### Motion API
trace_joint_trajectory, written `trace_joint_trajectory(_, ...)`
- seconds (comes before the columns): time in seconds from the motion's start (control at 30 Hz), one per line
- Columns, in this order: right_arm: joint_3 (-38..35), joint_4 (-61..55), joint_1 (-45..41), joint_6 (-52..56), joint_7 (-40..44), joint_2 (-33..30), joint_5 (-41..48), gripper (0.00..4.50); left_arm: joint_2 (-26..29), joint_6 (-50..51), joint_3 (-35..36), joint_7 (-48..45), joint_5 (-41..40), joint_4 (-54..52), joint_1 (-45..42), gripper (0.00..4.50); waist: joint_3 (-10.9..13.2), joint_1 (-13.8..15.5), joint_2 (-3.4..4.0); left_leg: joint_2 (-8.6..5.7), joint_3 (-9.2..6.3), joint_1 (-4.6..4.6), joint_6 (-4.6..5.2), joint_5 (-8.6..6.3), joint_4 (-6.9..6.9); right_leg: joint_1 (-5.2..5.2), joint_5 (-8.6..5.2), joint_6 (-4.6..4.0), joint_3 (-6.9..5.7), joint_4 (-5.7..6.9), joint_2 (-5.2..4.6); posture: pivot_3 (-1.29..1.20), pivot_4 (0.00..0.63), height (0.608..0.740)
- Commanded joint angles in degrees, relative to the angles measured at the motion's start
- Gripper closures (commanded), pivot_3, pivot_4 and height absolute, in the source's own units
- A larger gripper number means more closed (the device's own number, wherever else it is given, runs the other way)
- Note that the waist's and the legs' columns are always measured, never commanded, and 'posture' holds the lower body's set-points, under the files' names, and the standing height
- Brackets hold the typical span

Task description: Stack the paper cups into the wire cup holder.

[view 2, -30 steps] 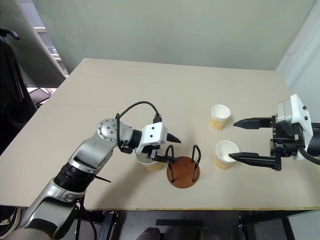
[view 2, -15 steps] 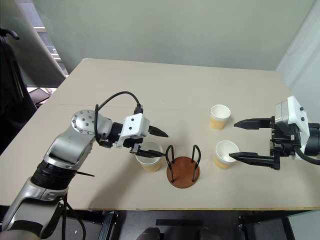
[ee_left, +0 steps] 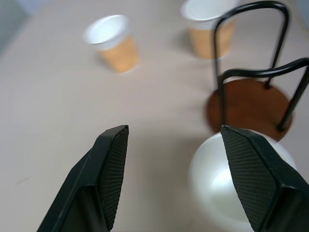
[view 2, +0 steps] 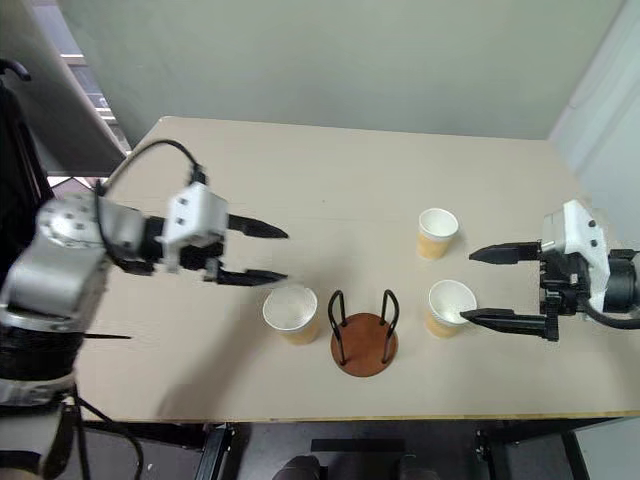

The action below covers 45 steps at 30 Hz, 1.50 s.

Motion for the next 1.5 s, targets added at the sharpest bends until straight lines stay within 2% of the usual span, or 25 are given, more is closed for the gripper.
trace_joint_trajectory(0.03,2.55,-0.94,-0.02,-2.51,0.88,-1.39,-3.32,0.0,4.97,2.1,8.04,-1.67,-4.6,-0.88,0.22,1.25,0.0,-0.06,0.0,0.0,-0.01,0.0,0.0,0.0,-0.02,-0.01,-0.01,-0.01,0.0,0.0,0.0,0.0,0.15,0.74)
trace_joint_trajectory(0.1,5.05,-1.16,-0.64,-3.39,0.81,-1.15,-5.03,0.0,7.68,5.05,10.87,-3.23,-7.47,-4.84,5.4,1.25,-0.01,-0.3,0.03,0.05,-0.08,0.0,0.02,-0.04,-0.07,-0.07,-0.02,-0.05,0.06,-0.01,-0.02,0.0,0.15,0.74)
trace_joint_trajectory(0.17,7.94,-1.0,-1.68,-4.34,0.63,-0.74,-7.04,0.0,9.51,8.8,14.07,-4.09,-10.51,-11.33,14.14,1.25,-0.06,-0.7,0.14,0.02,-0.07,0.14,0.05,-0.07,-0.25,-0.07,-0.04,-0.09,0.07,0.0,-0.08,0.0,0.15,0.74)
trace_joint_trajectory(0.27,11.72,0.29,-2.9,-5.87,1.03,-0.57,-10.21,0.0,9.83,12.87,18.52,-1.09,-13.82,-17.91,21.53,1.25,-0.01,-1.0,0.04,0.01,0.05,0.12,0.06,-0.09,-0.35,-0.17,-0.06,-0.1,0.08,-0.02,-0.1,0.0,0.15,0.74)
trace_joint_trajectory(0.4,15.68,1.88,-4.91,-7.18,2.34,0.23,-12.36,0.0,9.82,15.21,20.63,2.54,-16.06,-21.27,24.05,1.25,-0.02,-0.68,-0.09,0.21,-0.07,0.01,0.03,-0.1,-0.29,-0.26,-0.07,-0.15,0.1,0.05,-0.08,0.0,0.15,0.74)
trace_joint_trajectory(0.8,28.66,11.04,-12.07,-15.37,3.97,3.77,-27.36,0.0,12.21,19.5,27.11,5.51,-20.8,-25.17,28.14,1.25,-0.02,-1.2,-0.07,0.25,0.0,0.13,0.0,-0.18,-0.36,-0.37,-0.07,-0.27,0.08,0.17,-0.09,0.0,0.15,0.74)
trace_joint_trajectory(0.93,30.42,12.04,-14.05,-16.6,5.4,5.76,-28.85,0.97,12.64,19.94,28.13,6.33,-21.28,-25.41,29.47,1.23,-0.02,-1.19,-0.07,0.24,0.01,0.12,-0.02,-0.18,-0.36,-0.39,-0.08,-0.28,0.09,0.19,-0.09,0.0,0.15,0.74)
trace_joint_trajectory(1.23,31.85,12.51,-15.97,-17.46,7.19,8.19,-30.84,4.24,12.7,18.98,28.23,8.01,-21.43,-25.4,30.3,1.23,-0.02,-1.18,-0.07,0.24,0.01,0.12,-0.05,-0.18,-0.35,-0.39,-0.08,-0.33,0.09,0.19,-0.09,0.0,0.15,0.74)
trace_joint_trajectory(1.27,31.91,12.66,-16.08,-17.6,7.33,8.29,-31.04,4.43,12.72,18.89,28.16,8.06,-21.39,-25.33,30.29,1.23,-0.02,-1.18,-0.07,0.24,0.01,0.12,-0.05,-0.18,-0.35,-0.39,-0.08,-0.33,0.09,0.19,-0.09,0.0,0.15,0.74)
trace_joint_trajectory(1.4,29.82,11.59,-17.15,-17.34,9.55,7.81,-28.46,4.43,12.92,18.47,28.32,8.02,-20.99,-25.04,30.4,1.23,-0.02,-1.2,-0.07,0.25,0.02,0.13,-0.06,-0.18,-0.36,-0.39,-0.09,-0.35,0.1,0.19,-0.08,0.0,0.15,0.74)
trace_joint_trajectory(1.5,25.52,10.96,-21.54,-15.45,12.33,7.48,-22.56,4.43,13.24,18.13,28.53,7.69,-20.73,-24.54,30.42,1.23,0.0,-1.2,-0.04,0.24,0.06,0.11,-0.08,-0.18,-0.36,-0.4,-0.1,-0.37,0.1,0.19,-0.07,0.0,0.15,0.74)
